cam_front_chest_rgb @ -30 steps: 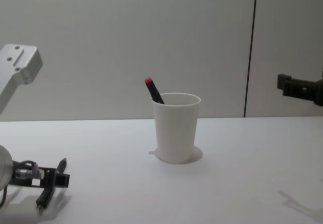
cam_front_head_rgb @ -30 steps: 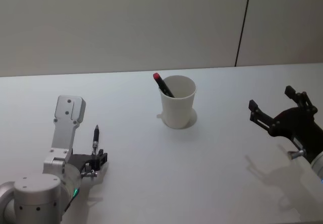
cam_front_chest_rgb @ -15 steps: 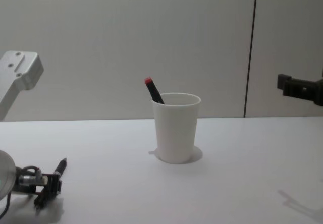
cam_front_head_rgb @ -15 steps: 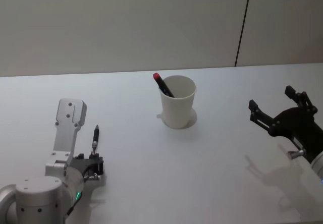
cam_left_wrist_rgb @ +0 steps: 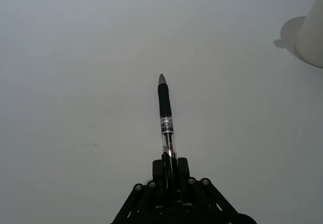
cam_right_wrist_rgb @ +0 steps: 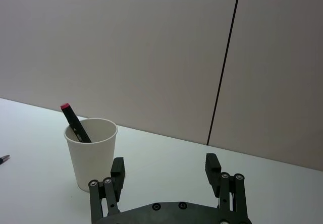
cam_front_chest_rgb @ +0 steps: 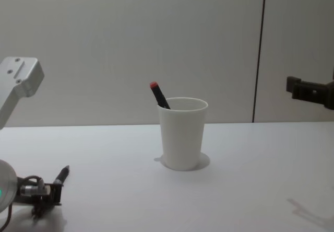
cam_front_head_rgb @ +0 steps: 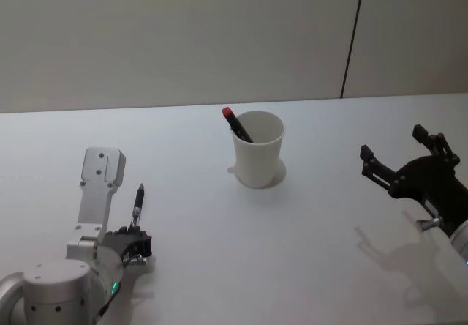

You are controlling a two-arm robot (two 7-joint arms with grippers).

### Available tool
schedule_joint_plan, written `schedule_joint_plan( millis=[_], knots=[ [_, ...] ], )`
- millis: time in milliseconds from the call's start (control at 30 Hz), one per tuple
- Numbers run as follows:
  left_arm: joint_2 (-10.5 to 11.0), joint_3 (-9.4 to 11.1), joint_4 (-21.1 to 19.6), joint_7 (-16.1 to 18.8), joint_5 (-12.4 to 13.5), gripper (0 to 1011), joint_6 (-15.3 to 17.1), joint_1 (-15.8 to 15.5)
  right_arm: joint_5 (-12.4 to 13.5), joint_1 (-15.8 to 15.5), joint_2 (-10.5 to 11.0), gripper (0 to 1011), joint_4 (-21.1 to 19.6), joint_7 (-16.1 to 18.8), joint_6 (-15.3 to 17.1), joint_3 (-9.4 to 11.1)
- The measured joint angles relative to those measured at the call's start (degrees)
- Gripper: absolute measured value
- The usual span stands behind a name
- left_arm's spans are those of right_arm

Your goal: Place the pen into the pen holder.

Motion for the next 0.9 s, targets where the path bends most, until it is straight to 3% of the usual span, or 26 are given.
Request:
schedule_joint_plan(
  millis=[333, 900],
  knots=[
    [-0.1, -0.3, 0.2, -1.3, 0.6, 178, -1.4, 0.4, 0.0, 0.0, 0.0, 1001, 0.0, 0.0, 0.0, 0.0],
    [1.4, -1.3, -0.6, -7.3, 4.4, 178, -9.5, 0.8, 0.0, 0.0, 0.0, 1001, 0.0, 0.0, 0.0, 0.0]
  ],
)
